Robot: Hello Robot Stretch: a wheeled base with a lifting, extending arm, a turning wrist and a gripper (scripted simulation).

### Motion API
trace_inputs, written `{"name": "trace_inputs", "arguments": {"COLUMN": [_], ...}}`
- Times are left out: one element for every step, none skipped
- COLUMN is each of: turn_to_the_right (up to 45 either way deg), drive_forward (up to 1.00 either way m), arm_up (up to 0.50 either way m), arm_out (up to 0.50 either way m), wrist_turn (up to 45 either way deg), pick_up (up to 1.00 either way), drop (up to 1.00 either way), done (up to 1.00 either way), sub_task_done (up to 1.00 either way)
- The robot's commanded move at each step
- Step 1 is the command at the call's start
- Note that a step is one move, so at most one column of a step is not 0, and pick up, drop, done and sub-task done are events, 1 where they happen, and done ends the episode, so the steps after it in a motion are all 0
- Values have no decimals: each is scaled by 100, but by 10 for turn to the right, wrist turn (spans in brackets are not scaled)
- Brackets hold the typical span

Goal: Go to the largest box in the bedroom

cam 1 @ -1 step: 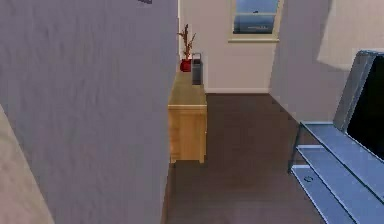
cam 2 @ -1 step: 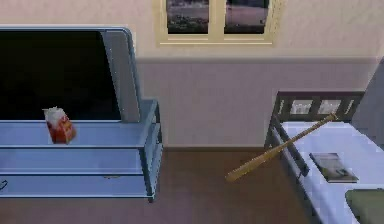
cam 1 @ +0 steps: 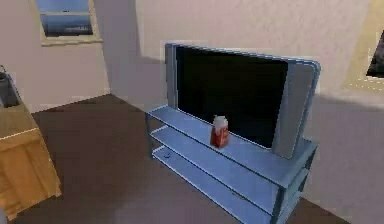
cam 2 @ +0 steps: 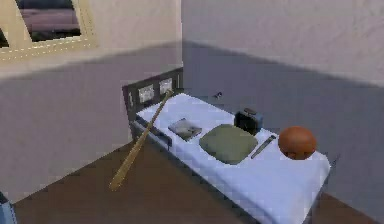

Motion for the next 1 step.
{"name": "trace_inputs", "arguments": {"turn_to_the_right": [450], "drive_forward": [0], "arm_up": [0], "arm_out": [0], "wrist_turn": [0], "pick_up": [0], "drop": [0], "done": [0], "sub_task_done": [0]}}
